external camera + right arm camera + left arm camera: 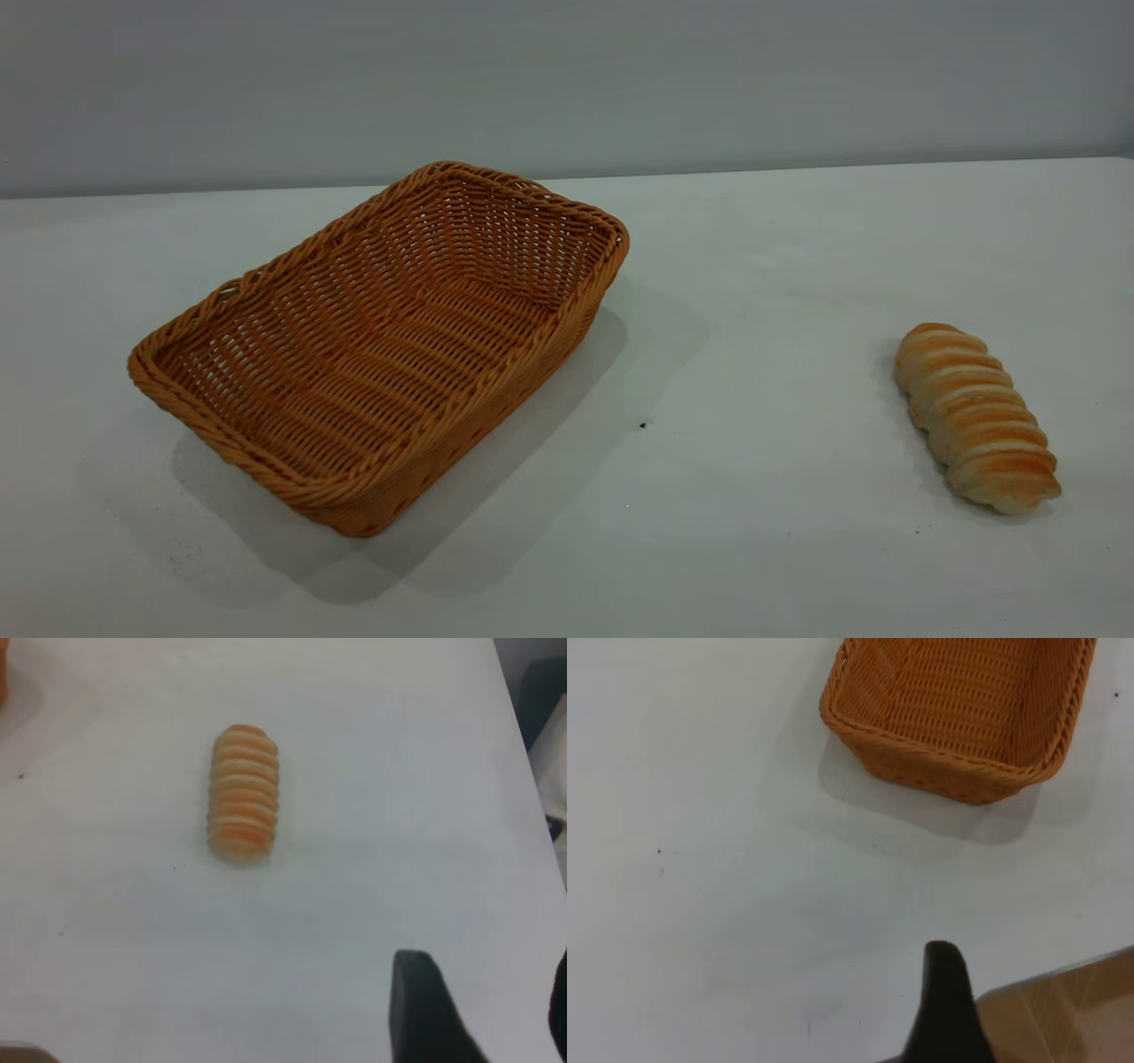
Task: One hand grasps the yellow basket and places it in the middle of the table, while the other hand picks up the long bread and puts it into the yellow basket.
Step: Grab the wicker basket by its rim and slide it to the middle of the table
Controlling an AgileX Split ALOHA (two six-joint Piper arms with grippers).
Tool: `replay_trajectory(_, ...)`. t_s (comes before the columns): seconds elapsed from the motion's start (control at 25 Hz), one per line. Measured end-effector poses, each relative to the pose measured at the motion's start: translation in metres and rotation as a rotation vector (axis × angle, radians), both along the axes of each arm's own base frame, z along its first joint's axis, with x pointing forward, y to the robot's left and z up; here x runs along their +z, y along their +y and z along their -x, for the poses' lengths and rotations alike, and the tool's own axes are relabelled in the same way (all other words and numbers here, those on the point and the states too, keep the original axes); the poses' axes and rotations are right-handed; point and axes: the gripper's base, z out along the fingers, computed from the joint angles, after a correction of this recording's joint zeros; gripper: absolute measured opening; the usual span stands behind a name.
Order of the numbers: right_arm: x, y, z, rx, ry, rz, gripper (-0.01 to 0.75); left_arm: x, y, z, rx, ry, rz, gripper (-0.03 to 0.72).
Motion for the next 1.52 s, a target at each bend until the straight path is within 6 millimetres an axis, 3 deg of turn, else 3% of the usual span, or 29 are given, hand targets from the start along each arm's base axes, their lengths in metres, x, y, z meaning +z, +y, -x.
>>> replay_trajectory(1.28, 0.0000, 0.0000, 0.0000, 0.000, 0.000, 0.000, 0.384, 0.0000, 0.0000, 0.0000, 0.000, 0.000, 0.000, 0.594)
replay_trajectory(1.52, 0.0000, -0.0007, -0.0001, 0.078, 0.000, 0.000, 0.384, 0.0000, 0.0001, 0.0001, -0.007, 0.000, 0.000, 0.594)
